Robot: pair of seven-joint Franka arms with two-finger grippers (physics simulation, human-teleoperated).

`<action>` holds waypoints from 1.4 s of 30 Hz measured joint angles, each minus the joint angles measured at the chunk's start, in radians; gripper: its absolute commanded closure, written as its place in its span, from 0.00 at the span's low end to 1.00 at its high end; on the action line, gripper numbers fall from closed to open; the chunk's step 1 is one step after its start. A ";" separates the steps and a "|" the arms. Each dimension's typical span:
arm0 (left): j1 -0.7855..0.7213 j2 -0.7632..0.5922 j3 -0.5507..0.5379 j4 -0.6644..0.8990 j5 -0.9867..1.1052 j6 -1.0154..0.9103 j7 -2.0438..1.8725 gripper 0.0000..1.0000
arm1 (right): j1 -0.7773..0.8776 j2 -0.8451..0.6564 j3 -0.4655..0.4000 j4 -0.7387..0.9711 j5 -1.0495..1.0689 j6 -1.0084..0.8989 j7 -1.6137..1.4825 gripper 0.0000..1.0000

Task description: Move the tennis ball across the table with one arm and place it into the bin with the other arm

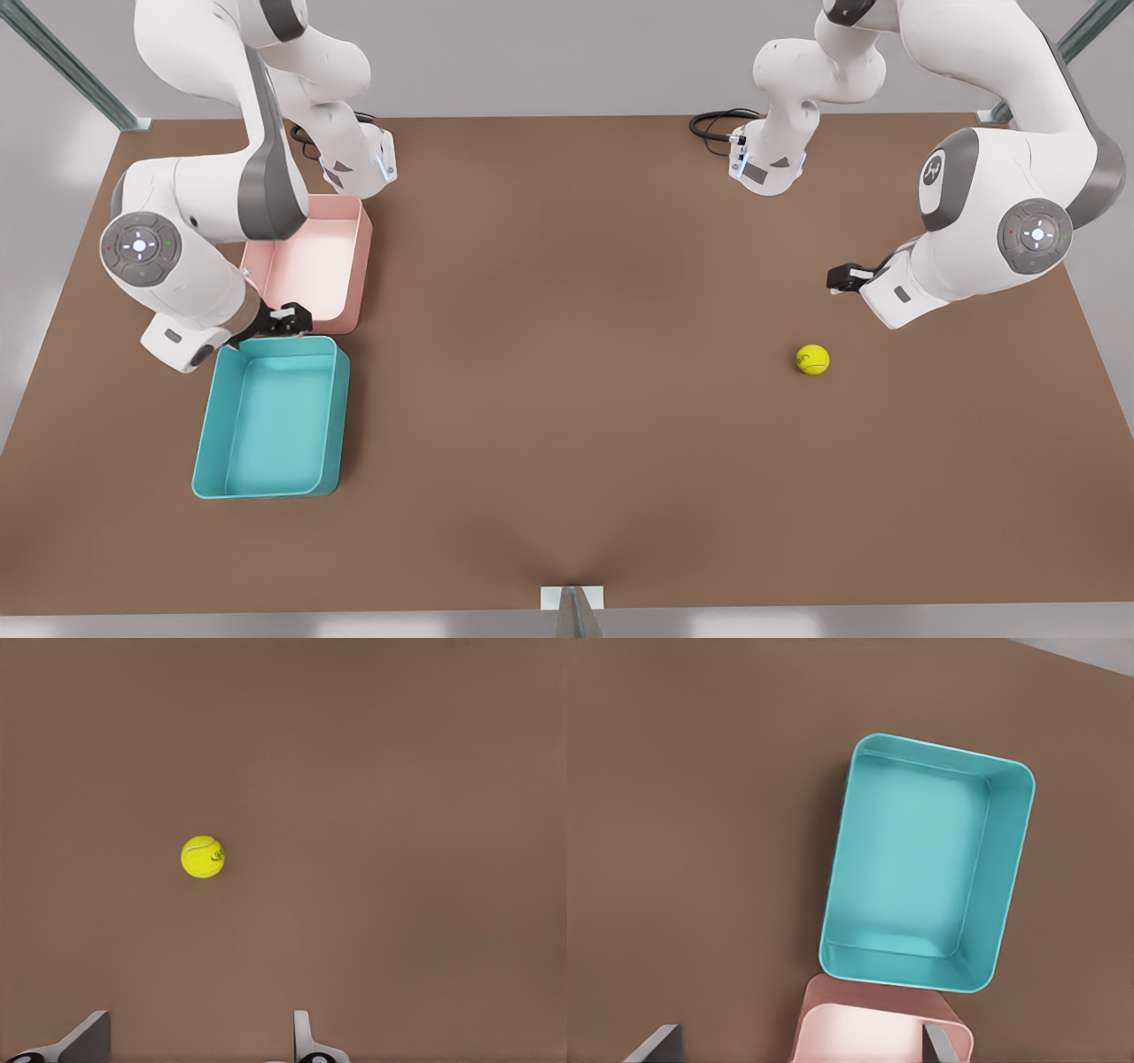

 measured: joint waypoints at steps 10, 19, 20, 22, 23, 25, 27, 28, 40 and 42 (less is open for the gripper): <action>0.069 0.101 0.020 -0.253 0.016 0.267 0.122 0.79 | -0.008 -0.036 0.000 -0.052 0.010 -0.023 0.028 0.00; 0.194 0.218 -0.011 -0.464 0.122 0.643 0.621 0.79 | -0.107 -0.033 -0.003 -0.083 0.085 -0.014 0.040 0.00; 0.208 0.217 -0.019 -0.489 0.137 0.684 0.679 0.79 | -0.111 -0.031 -0.006 -0.070 0.088 -0.014 0.040 0.00; 0.223 0.216 -0.037 -0.525 0.159 0.752 0.791 0.79 | -0.121 -0.028 -0.016 -0.059 0.092 -0.015 0.042 0.00; 0.228 0.216 -0.048 -0.546 0.168 0.787 0.842 0.79 | -0.123 -0.024 -0.019 -0.055 0.093 -0.015 0.043 0.00; 0.246 0.214 -0.057 -0.589 0.202 0.848 0.937 0.79 | -0.123 -0.017 -0.021 -0.048 0.095 -0.014 0.045 0.00; 0.252 0.211 -0.059 -0.624 0.223 0.893 1.022 0.79 | -0.121 -0.014 -0.021 -0.045 0.095 -0.014 0.046 0.00; 0.253 0.211 -0.059 -0.634 0.230 0.910 1.060 0.79 | -0.121 -0.013 -0.021 -0.045 0.096 -0.014 0.047 0.00; 0.261 0.232 -0.058 -0.731 0.249 1.049 1.343 0.79 | -0.119 -0.004 -0.020 -0.046 0.102 -0.015 0.052 0.00; 0.260 0.235 -0.058 -0.742 0.249 1.063 1.369 0.79 | -0.118 -0.003 -0.020 -0.047 0.102 -0.015 0.052 0.00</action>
